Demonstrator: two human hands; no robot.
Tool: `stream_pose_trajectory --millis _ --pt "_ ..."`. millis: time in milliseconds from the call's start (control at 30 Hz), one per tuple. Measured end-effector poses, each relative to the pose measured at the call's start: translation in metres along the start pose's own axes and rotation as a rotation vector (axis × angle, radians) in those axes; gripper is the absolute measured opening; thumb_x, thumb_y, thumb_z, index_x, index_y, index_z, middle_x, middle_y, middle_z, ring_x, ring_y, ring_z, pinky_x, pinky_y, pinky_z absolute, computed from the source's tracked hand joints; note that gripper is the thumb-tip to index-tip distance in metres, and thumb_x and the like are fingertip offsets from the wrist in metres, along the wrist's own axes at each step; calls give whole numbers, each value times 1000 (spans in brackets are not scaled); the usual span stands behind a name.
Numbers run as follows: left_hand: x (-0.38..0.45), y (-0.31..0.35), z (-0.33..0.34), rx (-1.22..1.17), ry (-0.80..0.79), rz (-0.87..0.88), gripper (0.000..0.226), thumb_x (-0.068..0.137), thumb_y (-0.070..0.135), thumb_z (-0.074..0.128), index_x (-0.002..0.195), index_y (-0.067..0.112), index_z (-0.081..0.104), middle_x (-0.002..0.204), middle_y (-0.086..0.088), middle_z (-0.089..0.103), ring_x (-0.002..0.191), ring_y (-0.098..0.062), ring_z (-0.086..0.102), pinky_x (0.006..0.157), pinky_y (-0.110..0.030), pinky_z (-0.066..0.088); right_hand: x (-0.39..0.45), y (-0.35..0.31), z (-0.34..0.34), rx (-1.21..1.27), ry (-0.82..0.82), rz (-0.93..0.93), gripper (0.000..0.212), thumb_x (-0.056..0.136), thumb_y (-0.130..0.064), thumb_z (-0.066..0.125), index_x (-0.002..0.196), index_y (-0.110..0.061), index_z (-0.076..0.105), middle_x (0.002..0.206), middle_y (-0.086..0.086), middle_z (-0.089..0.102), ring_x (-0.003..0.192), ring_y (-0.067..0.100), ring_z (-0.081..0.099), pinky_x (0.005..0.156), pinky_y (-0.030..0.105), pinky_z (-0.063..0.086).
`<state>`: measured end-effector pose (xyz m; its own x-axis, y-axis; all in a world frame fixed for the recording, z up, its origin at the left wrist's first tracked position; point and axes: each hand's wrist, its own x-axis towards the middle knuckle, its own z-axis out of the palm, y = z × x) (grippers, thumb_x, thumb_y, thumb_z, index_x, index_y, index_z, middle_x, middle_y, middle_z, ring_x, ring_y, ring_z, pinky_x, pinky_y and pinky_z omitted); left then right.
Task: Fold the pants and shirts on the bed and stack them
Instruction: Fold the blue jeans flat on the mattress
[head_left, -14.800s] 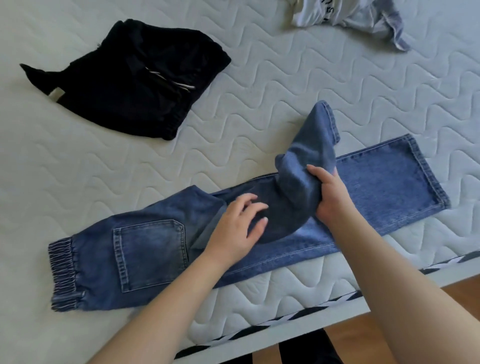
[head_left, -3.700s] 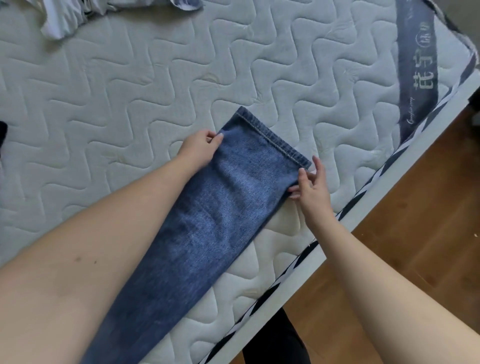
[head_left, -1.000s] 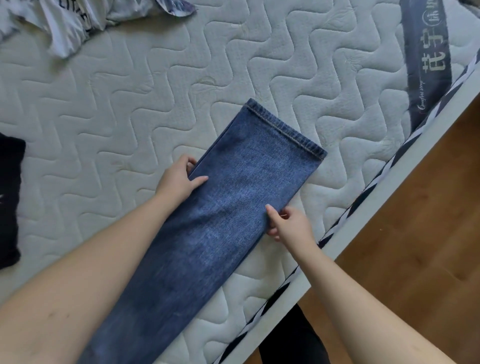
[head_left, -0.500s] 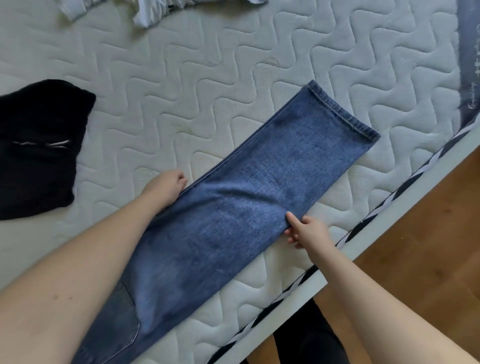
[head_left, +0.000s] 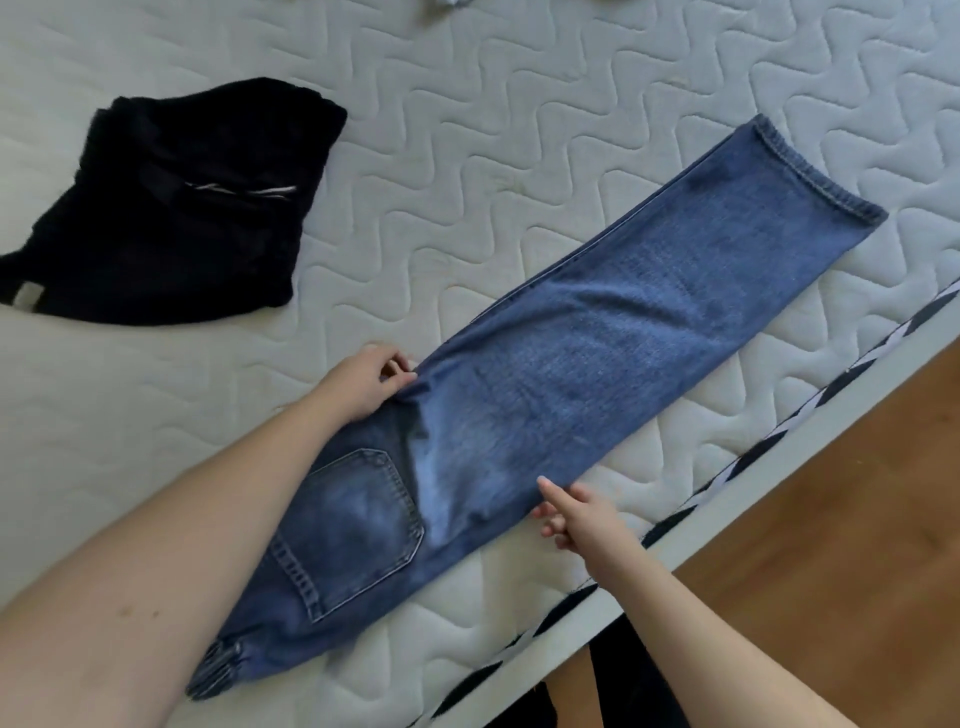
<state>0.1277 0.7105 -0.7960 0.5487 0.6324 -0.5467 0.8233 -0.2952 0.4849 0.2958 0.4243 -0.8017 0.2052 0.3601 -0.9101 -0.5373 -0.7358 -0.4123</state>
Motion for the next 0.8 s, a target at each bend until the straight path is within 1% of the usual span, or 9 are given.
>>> stream_pose_trajectory --millis 67,200,333,433,467,500,567,633,800 --pt "-8 -12 -2 78 -36 49 10 92 36 63 93 27 59 100 -2 62 94 -24 60 87 -37 48 -7 17 23 0 -27 18 29 93 -36 66 104 -9 63 71 1 69 51 11 58 46 21 39" --pt "-16 -29 -6 255 -48 64 24 94 43 56 112 27 59 116 2 60 111 -23 55 93 -43 44 -16 36 52 -37 -94 70 30 89 -39 70 94 -12 61 73 -1 72 52 10 59 48 20 40" --pt "-5 -28 -7 371 -54 43 27 91 46 58 110 27 56 118 -1 58 114 -27 52 91 -43 41 -19 47 78 -107 -174 114 37 87 -45 70 103 -12 62 78 -3 74 57 8 62 51 19 43" --pt "2 -31 -11 401 -90 -27 36 87 52 61 112 26 61 118 -7 51 117 -30 47 95 -44 40 -24 57 97 -219 -247 151 33 89 -46 67 97 -15 62 77 -6 74 57 6 63 52 19 45" --pt "3 -33 -14 365 -90 -38 36 85 52 64 110 25 65 117 -9 51 116 -31 46 95 -41 40 -26 61 103 -253 -261 151 31 90 -46 66 93 -15 61 76 -7 74 55 6 63 51 18 45" --pt "4 -36 -17 312 -83 -35 31 84 49 67 102 24 68 111 -11 54 111 -32 50 90 -37 42 -27 65 109 -271 -263 145 29 91 -44 64 90 -15 61 76 -7 73 54 5 62 50 18 44" --pt "4 -43 -27 207 -66 -31 21 81 43 73 81 24 65 91 -7 62 92 -29 59 71 -31 38 -30 71 119 -242 -241 125 26 94 -41 62 87 -15 61 76 -5 73 53 5 61 50 18 44" --pt "3 -49 -37 144 -46 -62 25 78 44 76 84 24 63 85 -2 63 82 -22 57 68 -29 36 -32 74 126 -175 -211 99 23 95 -36 62 85 -15 61 76 -2 71 52 6 59 50 19 43" --pt "-1 -60 -33 11 33 -115 42 74 43 81 90 21 49 84 0 57 78 -20 52 63 -31 33 -36 80 133 -175 -134 37 23 97 -30 60 82 -12 61 76 1 69 50 6 57 48 20 41"
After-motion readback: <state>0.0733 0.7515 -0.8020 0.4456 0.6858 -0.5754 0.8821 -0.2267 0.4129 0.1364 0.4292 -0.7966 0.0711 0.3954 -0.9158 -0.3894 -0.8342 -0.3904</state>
